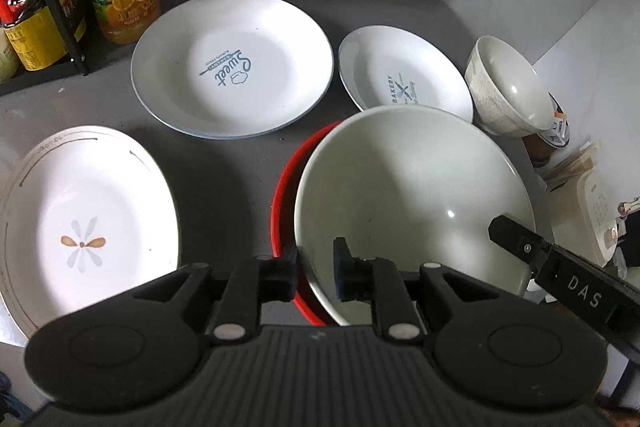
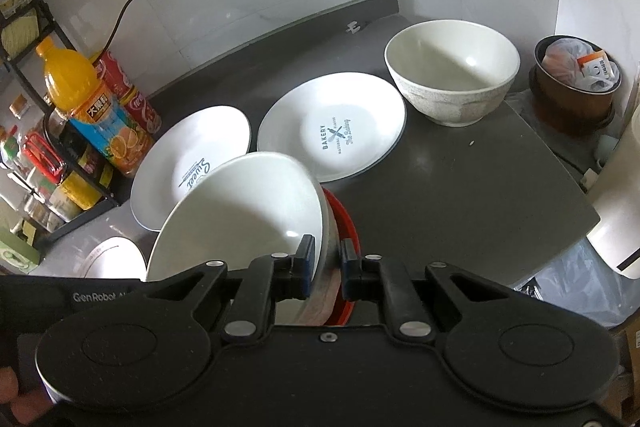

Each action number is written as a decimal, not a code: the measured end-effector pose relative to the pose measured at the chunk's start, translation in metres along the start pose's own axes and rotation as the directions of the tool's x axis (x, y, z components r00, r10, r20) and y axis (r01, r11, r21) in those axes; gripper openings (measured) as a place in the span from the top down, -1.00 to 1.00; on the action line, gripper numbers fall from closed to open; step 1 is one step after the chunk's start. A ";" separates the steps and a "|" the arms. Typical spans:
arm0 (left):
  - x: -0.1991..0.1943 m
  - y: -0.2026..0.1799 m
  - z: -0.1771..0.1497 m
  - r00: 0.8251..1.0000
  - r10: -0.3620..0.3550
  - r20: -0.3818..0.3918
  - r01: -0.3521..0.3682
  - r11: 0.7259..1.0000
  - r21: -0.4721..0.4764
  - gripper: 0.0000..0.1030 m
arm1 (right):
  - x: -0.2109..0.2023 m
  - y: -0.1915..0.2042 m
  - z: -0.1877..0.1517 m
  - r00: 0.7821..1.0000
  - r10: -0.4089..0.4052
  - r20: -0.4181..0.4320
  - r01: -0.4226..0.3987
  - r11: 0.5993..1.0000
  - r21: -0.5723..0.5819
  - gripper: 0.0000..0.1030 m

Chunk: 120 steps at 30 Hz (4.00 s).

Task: Organize plates and bowls
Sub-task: 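Lower the white bowl into the red bowl and open both grippers, then move both tools toward the second white bowl by the rice cooker, then close the left gripper on the bowl rim while the right gripper clamps it too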

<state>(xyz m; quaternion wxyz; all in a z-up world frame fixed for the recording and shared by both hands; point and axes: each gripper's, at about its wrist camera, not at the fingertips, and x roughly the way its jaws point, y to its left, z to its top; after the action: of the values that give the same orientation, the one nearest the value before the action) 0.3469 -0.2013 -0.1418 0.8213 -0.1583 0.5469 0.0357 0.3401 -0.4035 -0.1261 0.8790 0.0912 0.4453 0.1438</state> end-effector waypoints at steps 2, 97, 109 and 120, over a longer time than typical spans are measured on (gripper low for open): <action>-0.001 0.000 0.001 1.000 0.003 0.001 -0.003 1.000 0.001 0.68 | 0.001 -0.001 0.000 1.000 -0.001 -0.002 0.001 1.000 0.001 0.77; 0.085 -0.145 0.139 0.997 -0.070 0.044 0.062 0.985 0.160 -0.20 | 0.035 -0.157 0.103 0.976 -0.194 0.102 0.160 0.950 0.267 -0.40; 0.130 -0.170 0.161 0.998 -0.055 0.015 0.054 0.995 0.090 0.17 | 0.079 -0.186 0.127 0.991 -0.124 0.042 0.109 0.960 0.259 -0.09; 0.162 -0.179 0.170 0.999 -0.047 -0.021 0.048 0.997 0.066 0.56 | 0.100 -0.201 0.133 0.996 -0.091 0.003 0.087 0.960 0.265 0.32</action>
<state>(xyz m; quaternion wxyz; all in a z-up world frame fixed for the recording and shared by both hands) 0.6041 -0.3382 -0.1900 0.8215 -0.1442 0.5517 -0.0037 0.5381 -0.5640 -0.1817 0.8679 0.1887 0.4575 0.0429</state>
